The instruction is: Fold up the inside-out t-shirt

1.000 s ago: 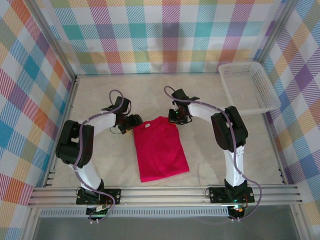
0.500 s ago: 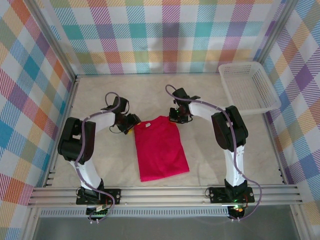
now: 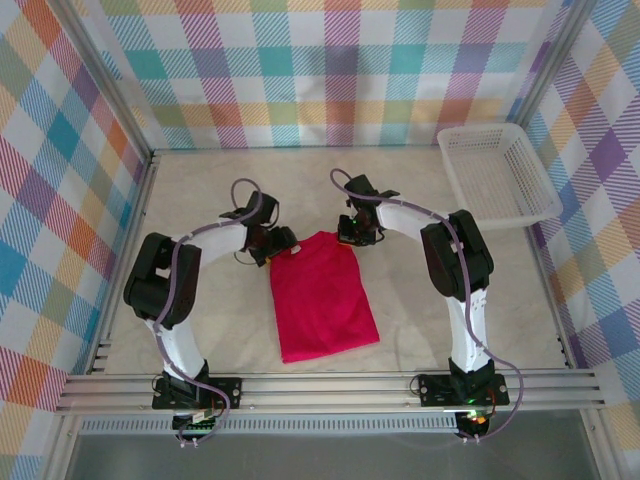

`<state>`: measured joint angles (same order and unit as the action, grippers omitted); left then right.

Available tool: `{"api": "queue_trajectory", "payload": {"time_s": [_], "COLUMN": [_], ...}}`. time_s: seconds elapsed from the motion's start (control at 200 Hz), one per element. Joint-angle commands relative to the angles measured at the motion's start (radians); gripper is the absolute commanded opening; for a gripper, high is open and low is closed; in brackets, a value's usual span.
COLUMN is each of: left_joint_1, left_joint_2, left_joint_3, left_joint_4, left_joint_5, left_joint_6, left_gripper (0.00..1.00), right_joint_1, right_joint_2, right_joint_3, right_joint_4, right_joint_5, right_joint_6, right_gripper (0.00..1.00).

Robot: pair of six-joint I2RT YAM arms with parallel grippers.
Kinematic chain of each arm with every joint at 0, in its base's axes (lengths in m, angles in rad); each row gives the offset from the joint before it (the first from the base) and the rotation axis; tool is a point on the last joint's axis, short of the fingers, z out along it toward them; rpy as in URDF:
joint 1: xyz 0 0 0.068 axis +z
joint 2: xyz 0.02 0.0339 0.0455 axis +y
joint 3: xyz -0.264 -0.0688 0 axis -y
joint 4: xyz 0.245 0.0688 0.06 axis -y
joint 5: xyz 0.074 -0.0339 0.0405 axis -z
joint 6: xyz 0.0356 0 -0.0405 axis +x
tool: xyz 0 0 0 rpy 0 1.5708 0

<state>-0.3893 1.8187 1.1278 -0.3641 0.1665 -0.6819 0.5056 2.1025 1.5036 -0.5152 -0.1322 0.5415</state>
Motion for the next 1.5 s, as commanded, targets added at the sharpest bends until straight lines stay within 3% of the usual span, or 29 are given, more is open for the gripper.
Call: {"api": "queue_trajectory", "payload": {"time_s": [0.0, 0.18, 0.425, 0.69, 0.805, 1.105, 1.495], "left_joint_1": [-0.026, -0.026, -0.026, -0.029, -0.032, -0.040, -0.040], "left_joint_2": [-0.022, -0.055, 0.017, 0.128, 0.143, 0.124, -0.126], "left_joint_3": [0.045, 0.059, 0.097, 0.105, 0.102, 0.114, 0.214], "left_joint_4": [-0.066, -0.105, -0.153, -0.096, -0.070, -0.069, -0.239], "left_joint_5": [-0.005, -0.003, -0.041, -0.005, 0.012, 0.046, -0.071], "left_joint_6": [0.100, 0.149, 0.169, 0.138, 0.115, 0.108, 0.139], "left_gripper": [0.72, 0.74, 0.74, 0.66, 0.56, 0.00, 0.00], "right_joint_1": [-0.010, -0.013, -0.015, -0.019, -0.018, -0.019, -0.026], "right_joint_2": [0.012, 0.002, 0.001, 0.002, 0.013, 0.041, -0.178], "right_joint_3": [0.030, 0.024, 0.025, 0.030, 0.030, 0.044, 0.116], "right_joint_4": [-0.025, -0.022, -0.022, -0.023, -0.019, -0.016, -0.077], "right_joint_5": [-0.010, -0.019, -0.033, -0.037, -0.043, -0.060, -0.047], "right_joint_6": [-0.011, -0.008, -0.009, -0.008, -0.008, -0.019, -0.078], "right_gripper": [0.04, 0.05, 0.06, 0.06, 0.06, 0.02, 0.00]}}
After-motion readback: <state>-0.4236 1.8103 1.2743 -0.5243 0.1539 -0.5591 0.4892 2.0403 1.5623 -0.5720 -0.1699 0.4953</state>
